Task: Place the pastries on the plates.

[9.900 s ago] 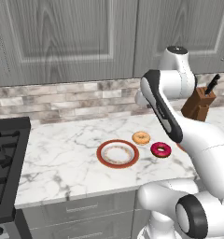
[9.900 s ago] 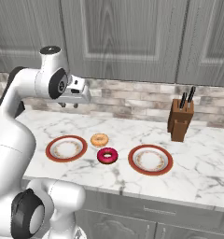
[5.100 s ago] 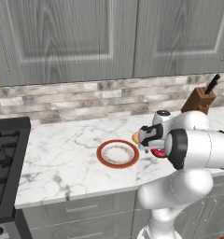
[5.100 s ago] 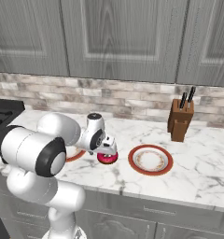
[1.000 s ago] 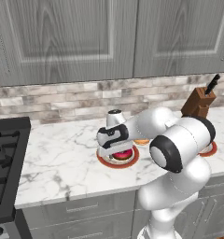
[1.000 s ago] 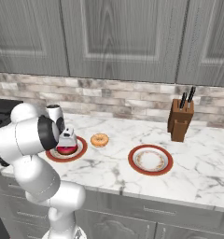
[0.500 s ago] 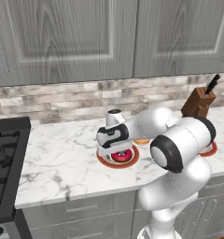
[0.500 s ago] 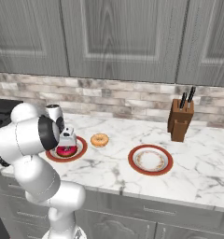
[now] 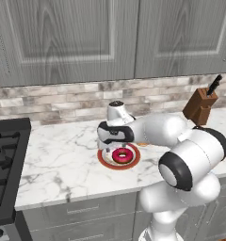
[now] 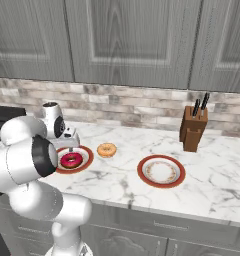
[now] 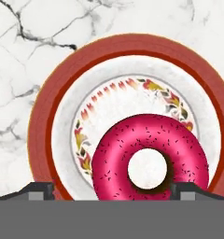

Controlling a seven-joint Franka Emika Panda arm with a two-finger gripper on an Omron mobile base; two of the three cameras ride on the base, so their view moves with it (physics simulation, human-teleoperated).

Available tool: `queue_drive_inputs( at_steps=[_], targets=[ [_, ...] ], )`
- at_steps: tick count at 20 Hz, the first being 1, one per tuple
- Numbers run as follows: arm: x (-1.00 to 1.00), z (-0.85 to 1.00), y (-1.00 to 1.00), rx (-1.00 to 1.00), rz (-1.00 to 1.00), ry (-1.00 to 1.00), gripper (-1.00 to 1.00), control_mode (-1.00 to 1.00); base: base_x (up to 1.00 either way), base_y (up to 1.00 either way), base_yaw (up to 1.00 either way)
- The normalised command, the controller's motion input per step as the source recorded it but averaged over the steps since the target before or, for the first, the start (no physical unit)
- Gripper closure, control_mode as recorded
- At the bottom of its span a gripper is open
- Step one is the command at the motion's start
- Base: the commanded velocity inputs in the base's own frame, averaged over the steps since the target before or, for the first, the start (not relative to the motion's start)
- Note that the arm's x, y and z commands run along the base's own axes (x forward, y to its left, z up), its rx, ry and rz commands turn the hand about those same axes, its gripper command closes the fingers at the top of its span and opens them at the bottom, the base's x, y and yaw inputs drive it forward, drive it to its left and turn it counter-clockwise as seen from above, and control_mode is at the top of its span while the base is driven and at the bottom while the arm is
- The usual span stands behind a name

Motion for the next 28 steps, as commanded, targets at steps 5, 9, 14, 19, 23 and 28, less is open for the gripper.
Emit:
queue_drive_inputs(
  at_steps=[5,9,14,19,23,28],
  targets=[
    [-0.13,0.45,-0.19,0.00,0.00,-0.01,-1.00,-1.00,0.00,0.00,0.00],
    [0.13,0.11,-0.64,0.00,0.00,0.01,-1.00,-1.00,0.00,0.00,0.00],
    [0.23,0.00,-0.89,0.00,0.00,0.04,-1.00,-1.00,0.00,0.00,0.00],
    [0.21,0.00,-0.91,0.00,0.00,0.07,-1.00,-1.00,0.00,0.00,0.00],
    [0.32,0.00,-0.98,0.00,0.00,0.06,-1.00,-1.00,0.00,0.00,0.00],
    [0.32,0.00,-0.70,0.00,0.00,0.03,-1.00,-1.00,0.00,0.00,0.00]
  ],
)
